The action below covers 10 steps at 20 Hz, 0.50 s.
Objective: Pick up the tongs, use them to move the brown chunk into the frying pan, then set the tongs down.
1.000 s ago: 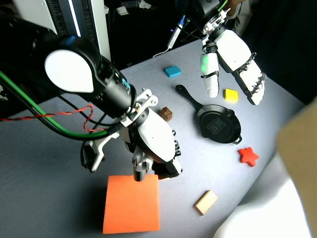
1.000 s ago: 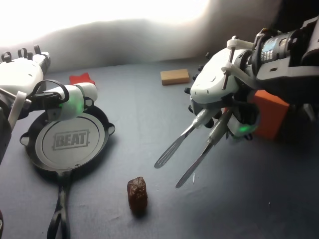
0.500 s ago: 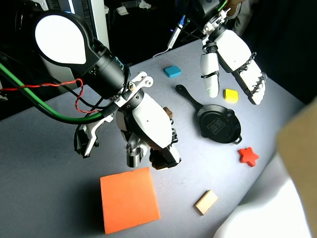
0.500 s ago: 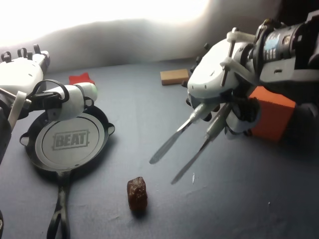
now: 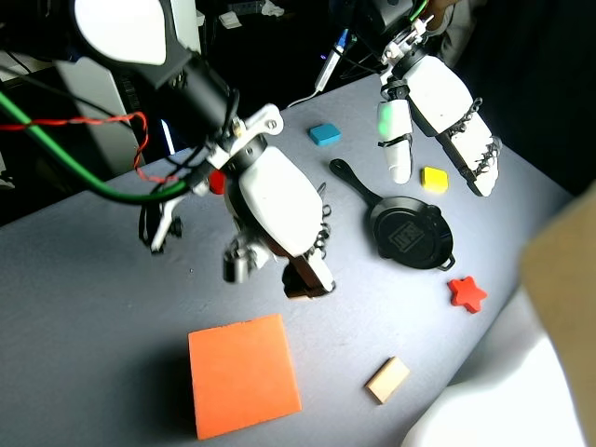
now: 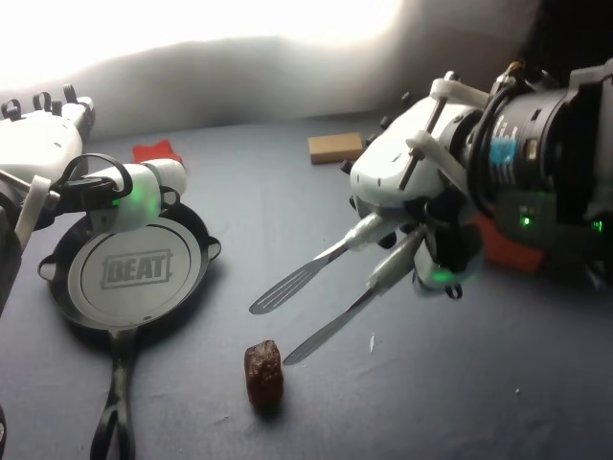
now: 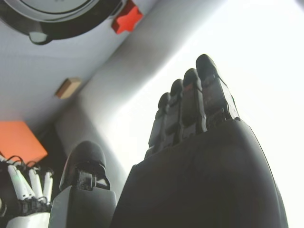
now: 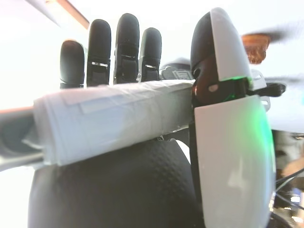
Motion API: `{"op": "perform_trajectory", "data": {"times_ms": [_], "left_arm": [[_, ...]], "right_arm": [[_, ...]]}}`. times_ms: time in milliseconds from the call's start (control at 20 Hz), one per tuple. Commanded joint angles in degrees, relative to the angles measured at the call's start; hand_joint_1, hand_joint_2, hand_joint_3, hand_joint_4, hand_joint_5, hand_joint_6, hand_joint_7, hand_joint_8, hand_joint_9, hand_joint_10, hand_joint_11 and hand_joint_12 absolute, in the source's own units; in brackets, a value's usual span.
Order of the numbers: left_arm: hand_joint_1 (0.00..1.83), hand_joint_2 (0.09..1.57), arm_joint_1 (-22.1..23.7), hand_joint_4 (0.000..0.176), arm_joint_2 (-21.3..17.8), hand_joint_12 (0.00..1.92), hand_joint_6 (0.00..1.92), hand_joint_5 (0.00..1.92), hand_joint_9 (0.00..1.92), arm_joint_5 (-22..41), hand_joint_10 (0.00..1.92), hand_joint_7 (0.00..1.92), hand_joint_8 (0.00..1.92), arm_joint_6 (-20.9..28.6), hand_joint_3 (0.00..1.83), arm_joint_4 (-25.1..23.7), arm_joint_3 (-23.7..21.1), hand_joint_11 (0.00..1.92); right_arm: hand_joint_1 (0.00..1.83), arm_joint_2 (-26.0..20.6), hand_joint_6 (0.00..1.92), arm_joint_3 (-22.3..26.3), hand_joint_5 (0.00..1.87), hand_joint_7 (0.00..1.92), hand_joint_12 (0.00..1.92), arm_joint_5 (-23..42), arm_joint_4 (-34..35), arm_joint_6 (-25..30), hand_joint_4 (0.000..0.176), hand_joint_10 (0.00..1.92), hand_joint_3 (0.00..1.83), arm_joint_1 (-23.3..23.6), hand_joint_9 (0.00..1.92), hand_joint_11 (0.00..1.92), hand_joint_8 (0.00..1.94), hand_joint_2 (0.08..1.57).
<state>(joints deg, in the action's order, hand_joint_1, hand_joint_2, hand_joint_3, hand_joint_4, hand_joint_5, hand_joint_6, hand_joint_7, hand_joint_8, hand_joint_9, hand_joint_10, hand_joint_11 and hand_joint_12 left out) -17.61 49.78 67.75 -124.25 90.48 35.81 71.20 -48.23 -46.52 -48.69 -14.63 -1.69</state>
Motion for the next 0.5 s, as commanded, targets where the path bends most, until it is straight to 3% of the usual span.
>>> {"op": "perform_trajectory", "data": {"times_ms": [0, 350, 450], "left_arm": [[0.0, 1.24, 0.58, 0.0, -0.39, 0.28, 0.01, 0.03, 0.07, 2.91, 0.01, 0.07, 0.0, -0.03, 0.0, -5.23, 0.3, 0.0], [0.0, 1.24, 0.63, 0.0, -0.4, 0.24, 0.0, 0.0, 0.06, 2.9, 0.0, 0.04, 0.0, -0.02, 0.0, -5.24, 0.5, 0.0], [0.0, 1.24, 0.74, 0.0, -0.4, 0.27, 0.0, 0.0, 0.07, 2.9, 0.0, 0.06, 0.0, -0.02, 0.0, -5.24, 0.62, 0.0]], "right_arm": [[1.05, -0.07, 0.43, 0.63, 0.67, 0.86, 1.6, -0.86, -3.17, 1.11, 0.0, 0.75, 0.01, 0.81, 0.55, 0.19, 0.06, 1.13], [1.04, 1.08, 0.44, 2.59, 0.66, 0.87, 1.6, -5.68, -3.39, 10.84, 0.0, 0.75, 0.01, 0.24, 0.55, 0.18, 0.06, 1.13], [1.04, 1.16, 0.45, 3.44, 0.63, 0.84, 1.62, -7.9, -8.14, 16.72, 0.0, 0.75, 0.01, -0.27, 0.52, 0.15, 0.05, 1.13]]}}
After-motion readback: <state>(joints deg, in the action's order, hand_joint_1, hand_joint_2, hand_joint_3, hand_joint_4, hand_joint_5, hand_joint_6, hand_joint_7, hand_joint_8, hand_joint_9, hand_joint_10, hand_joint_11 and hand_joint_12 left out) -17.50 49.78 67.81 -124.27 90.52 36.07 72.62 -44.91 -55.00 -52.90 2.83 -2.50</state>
